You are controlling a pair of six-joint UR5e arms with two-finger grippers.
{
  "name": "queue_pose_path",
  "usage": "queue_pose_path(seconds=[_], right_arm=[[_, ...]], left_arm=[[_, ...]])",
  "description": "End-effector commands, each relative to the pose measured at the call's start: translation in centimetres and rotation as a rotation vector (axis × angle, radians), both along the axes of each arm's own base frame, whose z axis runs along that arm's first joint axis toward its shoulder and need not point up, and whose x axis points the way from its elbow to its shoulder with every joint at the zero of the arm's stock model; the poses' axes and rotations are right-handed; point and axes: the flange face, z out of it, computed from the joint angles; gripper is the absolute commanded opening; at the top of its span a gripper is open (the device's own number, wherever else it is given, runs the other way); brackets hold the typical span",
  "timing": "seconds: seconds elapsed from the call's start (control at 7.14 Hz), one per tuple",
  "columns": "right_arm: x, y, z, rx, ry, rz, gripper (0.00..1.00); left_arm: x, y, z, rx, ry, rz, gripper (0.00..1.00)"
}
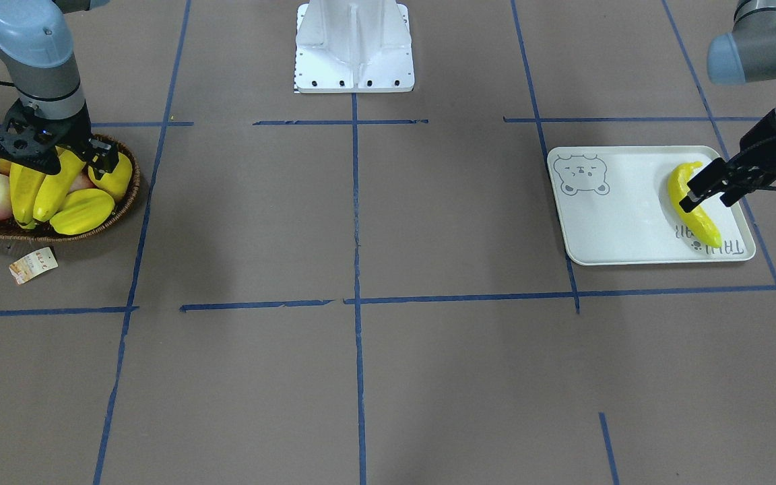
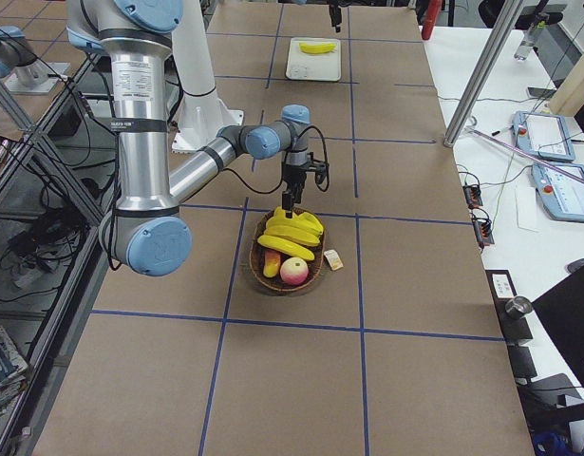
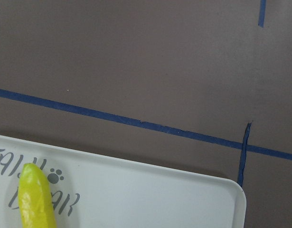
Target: Transfer all bananas from basket to plate
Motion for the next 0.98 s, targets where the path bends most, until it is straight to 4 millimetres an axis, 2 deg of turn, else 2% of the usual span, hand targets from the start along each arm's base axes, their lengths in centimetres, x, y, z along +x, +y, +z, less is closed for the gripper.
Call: queue_pose_path(seconds=[0.0, 0.14, 0.56, 0.84], right_arm=[[0.6, 0.4, 1.2, -0.009, 0.028, 0.002, 0.79], [0.7, 0.6, 1.5, -0.019, 0.040, 0.002, 0.78], [-1.4, 1.8, 1.2, -0.014, 0.040, -0.041, 0.74], [-1.3, 2.0, 1.6, -0.018, 0.046, -0.044, 0.73]], left_arm=[[0.0, 0.0, -0.1, 0.002, 0.001, 0.000, 0.99], [0.0, 0.0, -0.1, 0.002, 0.001, 0.000, 0.99], [0.0, 0.0, -0.1, 0.004, 0.001, 0.001, 0.99], [0.1, 0.0, 0.0, 0.005, -0.001, 0.003, 0.99]])
